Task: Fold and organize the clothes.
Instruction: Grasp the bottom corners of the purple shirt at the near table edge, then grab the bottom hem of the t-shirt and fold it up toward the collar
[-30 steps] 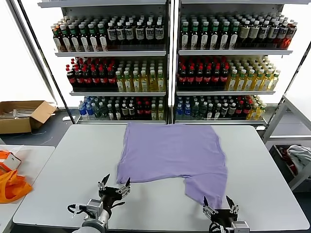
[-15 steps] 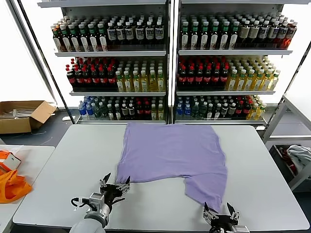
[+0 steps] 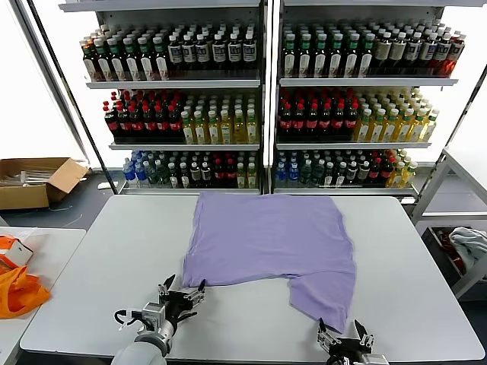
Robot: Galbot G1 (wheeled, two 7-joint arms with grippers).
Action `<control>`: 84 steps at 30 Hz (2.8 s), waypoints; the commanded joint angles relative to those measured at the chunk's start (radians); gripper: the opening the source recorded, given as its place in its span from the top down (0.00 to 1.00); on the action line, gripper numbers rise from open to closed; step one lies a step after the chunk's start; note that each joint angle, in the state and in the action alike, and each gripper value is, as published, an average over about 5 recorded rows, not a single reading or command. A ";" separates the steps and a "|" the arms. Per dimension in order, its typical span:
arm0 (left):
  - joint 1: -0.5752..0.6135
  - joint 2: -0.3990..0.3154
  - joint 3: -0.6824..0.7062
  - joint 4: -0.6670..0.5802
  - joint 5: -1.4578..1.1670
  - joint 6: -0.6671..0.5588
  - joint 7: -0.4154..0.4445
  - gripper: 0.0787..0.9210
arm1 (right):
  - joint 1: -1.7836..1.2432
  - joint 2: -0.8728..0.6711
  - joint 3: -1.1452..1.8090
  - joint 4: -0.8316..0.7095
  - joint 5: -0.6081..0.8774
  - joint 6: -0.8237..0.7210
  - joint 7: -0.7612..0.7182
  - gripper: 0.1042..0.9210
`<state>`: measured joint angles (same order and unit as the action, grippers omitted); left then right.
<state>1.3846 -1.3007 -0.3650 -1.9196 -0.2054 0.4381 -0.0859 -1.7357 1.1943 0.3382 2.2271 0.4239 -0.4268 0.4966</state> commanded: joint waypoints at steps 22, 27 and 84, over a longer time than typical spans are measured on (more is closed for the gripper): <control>0.019 -0.012 0.009 0.008 0.016 -0.006 0.011 0.94 | 0.040 0.020 0.012 -0.019 -0.111 0.073 -0.056 0.96; 0.022 -0.019 0.010 -0.012 0.013 -0.051 0.018 0.99 | 0.065 0.037 0.024 -0.003 -0.163 0.108 -0.098 1.00; -0.380 -0.043 0.039 0.333 -0.200 -0.164 -0.052 0.99 | 0.699 0.110 0.036 -0.418 0.035 0.010 -0.139 1.00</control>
<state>1.0820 -1.3485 -0.3332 -1.6912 -0.3948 0.2730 -0.1362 -1.1343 1.3040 0.3760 1.9055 0.4059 -0.3789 0.3692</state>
